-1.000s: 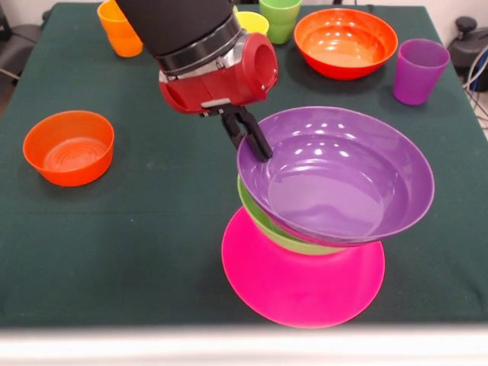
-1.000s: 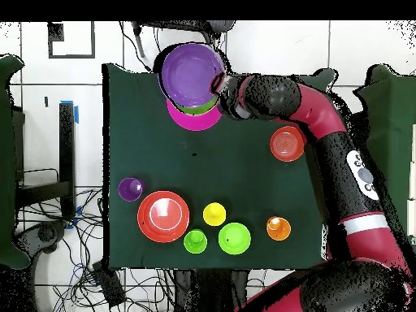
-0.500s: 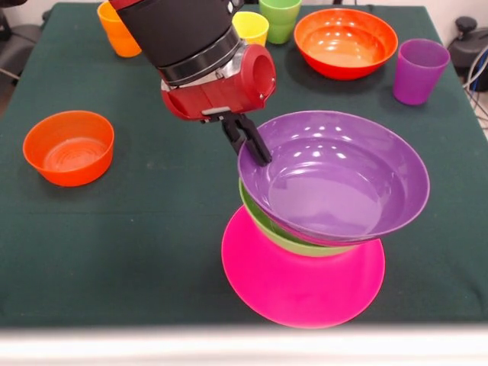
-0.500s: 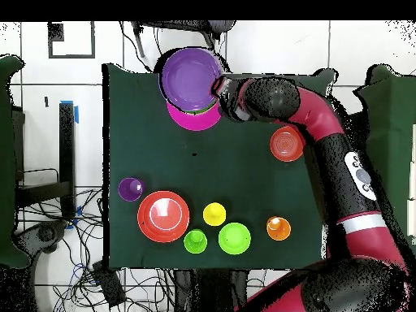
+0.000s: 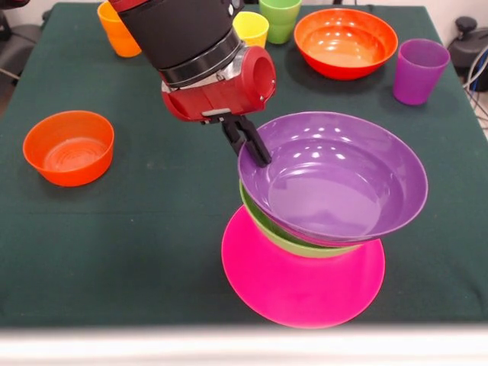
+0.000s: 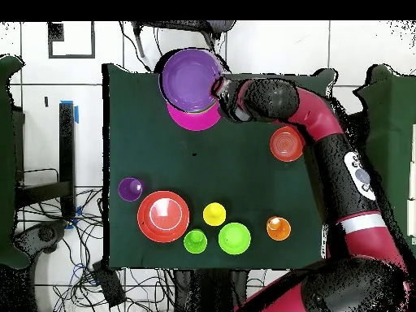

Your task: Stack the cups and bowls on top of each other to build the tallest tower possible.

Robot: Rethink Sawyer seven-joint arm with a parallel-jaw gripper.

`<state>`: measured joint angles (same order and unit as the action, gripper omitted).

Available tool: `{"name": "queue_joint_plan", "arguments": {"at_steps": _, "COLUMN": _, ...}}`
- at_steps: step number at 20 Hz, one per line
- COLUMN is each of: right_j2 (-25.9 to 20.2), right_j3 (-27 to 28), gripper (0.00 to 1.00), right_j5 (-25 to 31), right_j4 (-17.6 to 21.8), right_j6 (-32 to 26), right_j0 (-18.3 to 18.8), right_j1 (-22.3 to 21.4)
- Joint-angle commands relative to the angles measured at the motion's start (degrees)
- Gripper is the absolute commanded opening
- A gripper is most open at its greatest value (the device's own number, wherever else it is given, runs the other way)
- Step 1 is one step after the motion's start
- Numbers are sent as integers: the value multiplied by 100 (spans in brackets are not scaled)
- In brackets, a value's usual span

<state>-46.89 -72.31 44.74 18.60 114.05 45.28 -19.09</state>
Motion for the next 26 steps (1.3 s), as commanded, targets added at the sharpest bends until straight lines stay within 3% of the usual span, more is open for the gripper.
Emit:
{"name": "queue_joint_plan", "arguments": {"at_steps": 1, "right_j2": 254, "right_j3": 203, "gripper": 0, "right_j5": 297, "right_j4": 408, "right_j6": -1101, "right_j0": -199, "right_j1": -11}}
{"name": "queue_joint_plan", "arguments": {"at_steps": 11, "right_j2": 532, "right_j3": 261, "gripper": 0, "right_j5": 539, "right_j4": 825, "right_j6": -1117, "right_j0": -373, "right_j1": -312}}
{"name": "queue_joint_plan", "arguments": {"at_steps": 12, "right_j2": 575, "right_j3": 284, "gripper": 100, "right_j5": 595, "right_j4": 900, "right_j6": -1113, "right_j0": -406, "right_j1": -350}}
{"name": "queue_joint_plan", "arguments": {"at_steps": 17, "right_j2": 849, "right_j3": 366, "gripper": 100, "right_j5": 728, "right_j4": 1202, "right_j6": -1000, "right_j0": -605, "right_j1": -589}}
{"name": "queue_joint_plan", "arguments": {"at_steps": 26, "right_j2": 1052, "right_j3": 873, "gripper": 100, "right_j5": 1289, "right_j4": 1103, "right_j6": -790, "right_j0": -843, "right_j1": -431}}
